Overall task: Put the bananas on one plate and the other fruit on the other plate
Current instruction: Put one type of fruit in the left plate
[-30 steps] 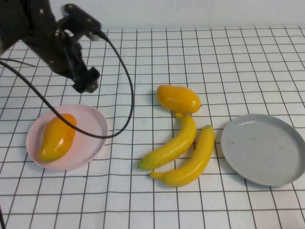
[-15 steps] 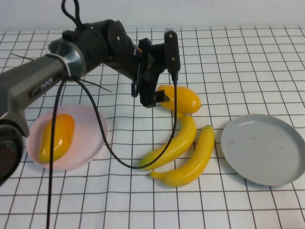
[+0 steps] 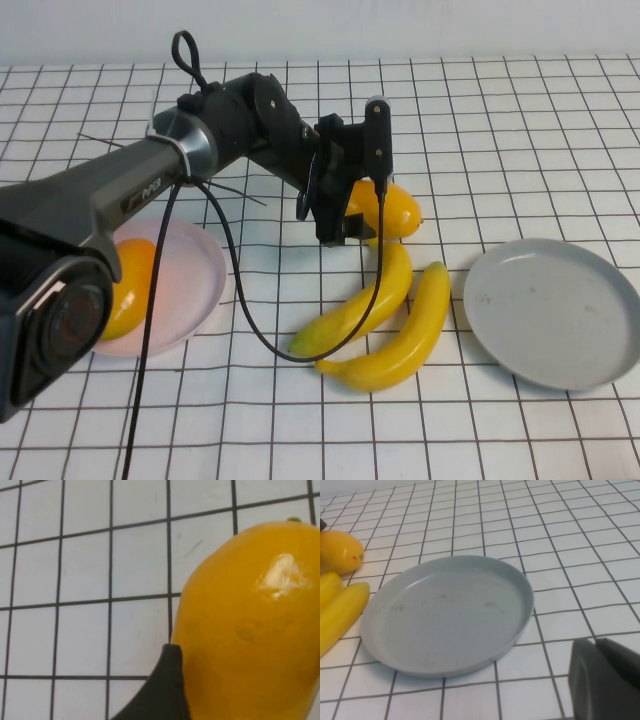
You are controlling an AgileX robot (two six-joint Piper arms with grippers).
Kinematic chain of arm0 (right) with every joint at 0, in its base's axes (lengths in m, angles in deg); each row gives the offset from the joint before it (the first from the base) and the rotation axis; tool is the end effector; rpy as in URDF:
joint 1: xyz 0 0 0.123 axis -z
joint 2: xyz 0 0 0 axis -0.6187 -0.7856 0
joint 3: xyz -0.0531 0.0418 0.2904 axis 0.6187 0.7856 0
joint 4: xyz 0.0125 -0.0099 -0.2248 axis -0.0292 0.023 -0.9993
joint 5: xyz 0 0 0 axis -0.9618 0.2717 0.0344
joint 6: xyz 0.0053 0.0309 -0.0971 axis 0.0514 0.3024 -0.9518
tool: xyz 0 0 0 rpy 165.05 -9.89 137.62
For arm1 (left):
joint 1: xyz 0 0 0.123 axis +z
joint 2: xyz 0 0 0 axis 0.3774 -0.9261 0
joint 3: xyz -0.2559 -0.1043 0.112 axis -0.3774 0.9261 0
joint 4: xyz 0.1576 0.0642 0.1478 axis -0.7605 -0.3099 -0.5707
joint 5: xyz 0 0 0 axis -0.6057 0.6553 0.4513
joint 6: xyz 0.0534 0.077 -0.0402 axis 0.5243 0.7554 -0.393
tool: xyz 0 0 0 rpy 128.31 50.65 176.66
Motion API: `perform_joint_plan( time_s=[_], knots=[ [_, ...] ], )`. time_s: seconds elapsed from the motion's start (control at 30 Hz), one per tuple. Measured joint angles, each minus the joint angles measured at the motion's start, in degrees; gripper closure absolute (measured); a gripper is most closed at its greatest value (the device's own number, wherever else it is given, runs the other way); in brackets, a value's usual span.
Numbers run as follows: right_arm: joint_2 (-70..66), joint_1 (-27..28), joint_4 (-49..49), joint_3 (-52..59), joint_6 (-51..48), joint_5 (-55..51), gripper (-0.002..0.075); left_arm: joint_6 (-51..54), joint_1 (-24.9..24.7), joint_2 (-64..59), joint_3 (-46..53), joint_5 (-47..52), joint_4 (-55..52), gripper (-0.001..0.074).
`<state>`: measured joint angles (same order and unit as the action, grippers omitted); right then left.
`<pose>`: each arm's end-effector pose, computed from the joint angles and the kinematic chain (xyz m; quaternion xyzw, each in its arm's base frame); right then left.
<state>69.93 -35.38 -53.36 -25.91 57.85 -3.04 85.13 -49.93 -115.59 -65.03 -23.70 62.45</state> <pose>0.0243 0.0074 0.1703 0.0558 0.7949 0.0649 0.6007 0.4260 -0.2620 0.2082 0.7201 0.6037 -0.0492 0.3385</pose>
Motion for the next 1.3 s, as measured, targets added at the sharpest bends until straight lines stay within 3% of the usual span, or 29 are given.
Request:
perform_joint_plan(
  time_s=[0.53,0.77,1.0,1.13,1.3],
  knots=[
    [0.00,0.00,0.00,0.00,0.00,0.00,0.0742,-1.41,0.00,-1.92,0.00,-3.98,1.37,0.0069],
    [0.00,0.00,0.00,0.00,0.00,0.00,0.0742,-9.05,0.00,-1.92,0.00,-5.20,1.37,0.0218],
    [0.00,0.00,0.00,0.00,0.00,0.00,0.0742,-15.37,0.00,-0.65,0.00,-4.48,1.25,0.0230],
    [0.00,0.00,0.00,0.00,0.00,0.00,0.0742,-26.63,0.00,4.22,0.00,-1.92,-3.65,0.0230],
    [0.00,0.00,0.00,0.00,0.00,0.00,0.0742,-55.92,0.00,11.07,-0.09,7.00,-17.35,0.0230]
  ],
)
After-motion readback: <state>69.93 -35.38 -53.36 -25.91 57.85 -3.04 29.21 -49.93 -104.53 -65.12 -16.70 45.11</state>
